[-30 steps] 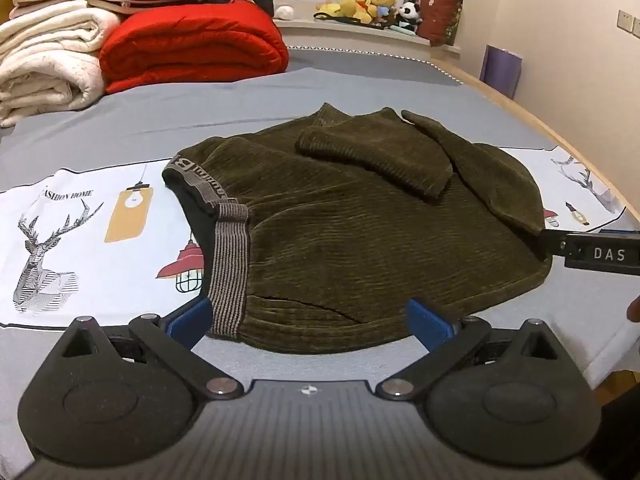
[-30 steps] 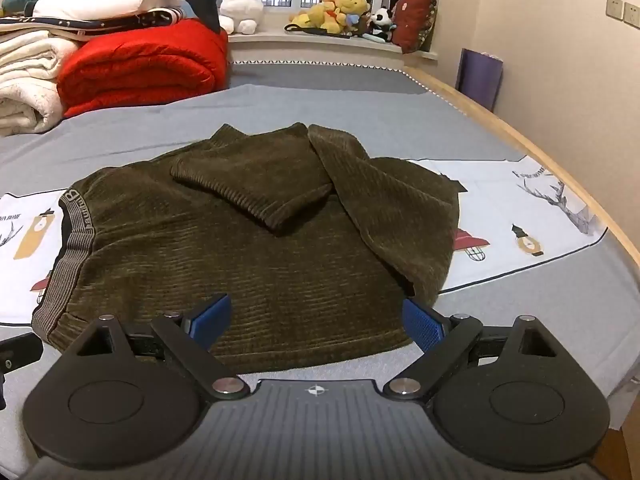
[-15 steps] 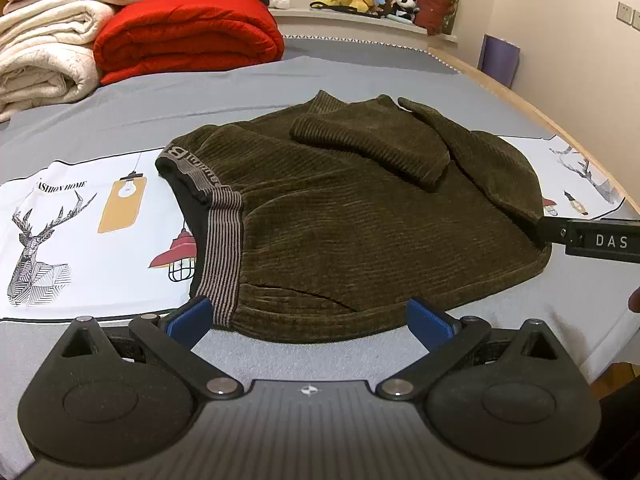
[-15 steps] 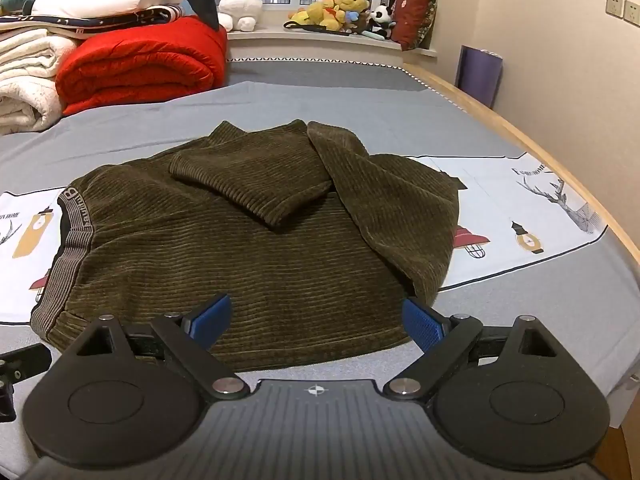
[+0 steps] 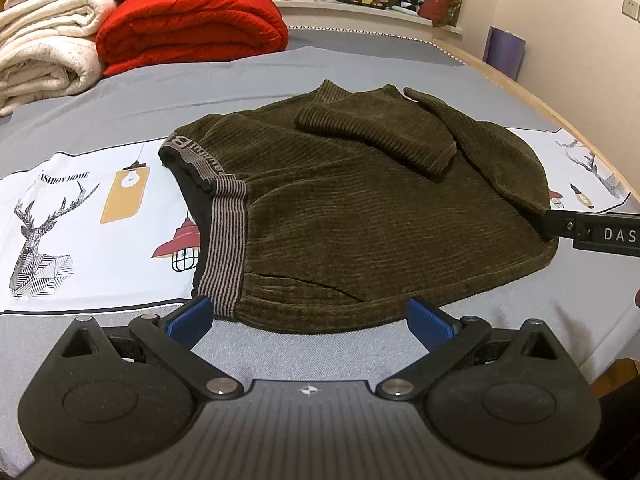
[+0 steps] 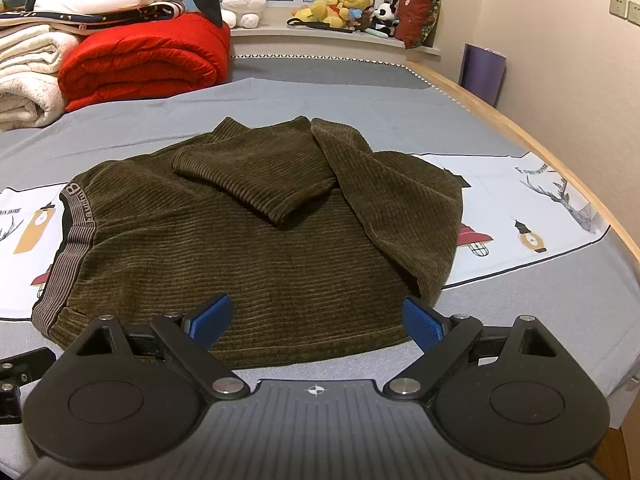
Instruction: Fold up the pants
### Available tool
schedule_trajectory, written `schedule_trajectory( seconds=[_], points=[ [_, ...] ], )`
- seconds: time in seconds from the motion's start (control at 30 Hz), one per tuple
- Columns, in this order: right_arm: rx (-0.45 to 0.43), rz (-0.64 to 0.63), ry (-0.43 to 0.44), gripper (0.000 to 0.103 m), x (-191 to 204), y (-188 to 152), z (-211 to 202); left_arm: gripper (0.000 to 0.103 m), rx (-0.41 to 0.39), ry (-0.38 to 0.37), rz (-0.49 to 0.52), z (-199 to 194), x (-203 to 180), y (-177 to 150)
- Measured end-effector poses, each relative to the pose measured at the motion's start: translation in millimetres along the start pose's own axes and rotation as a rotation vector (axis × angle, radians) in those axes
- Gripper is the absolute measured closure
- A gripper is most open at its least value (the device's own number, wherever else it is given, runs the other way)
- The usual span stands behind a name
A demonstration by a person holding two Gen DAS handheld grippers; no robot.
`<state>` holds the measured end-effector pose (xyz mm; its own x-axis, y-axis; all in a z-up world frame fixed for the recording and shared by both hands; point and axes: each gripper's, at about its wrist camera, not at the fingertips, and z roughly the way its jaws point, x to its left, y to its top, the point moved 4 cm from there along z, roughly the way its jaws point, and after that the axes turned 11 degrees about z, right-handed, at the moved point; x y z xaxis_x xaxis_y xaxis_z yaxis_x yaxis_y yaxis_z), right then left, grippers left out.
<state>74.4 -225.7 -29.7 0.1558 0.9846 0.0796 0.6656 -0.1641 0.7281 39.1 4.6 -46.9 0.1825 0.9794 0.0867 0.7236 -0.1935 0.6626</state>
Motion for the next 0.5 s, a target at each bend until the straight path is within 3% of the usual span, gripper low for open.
schedule_trajectory(
  seconds=[0.5],
  points=[
    [0.011,-0.007,0.006,0.010,2.3,-0.9,3.0,0.000,0.015,0.001,-0.001,5.2,1.6,-0.4]
  ],
)
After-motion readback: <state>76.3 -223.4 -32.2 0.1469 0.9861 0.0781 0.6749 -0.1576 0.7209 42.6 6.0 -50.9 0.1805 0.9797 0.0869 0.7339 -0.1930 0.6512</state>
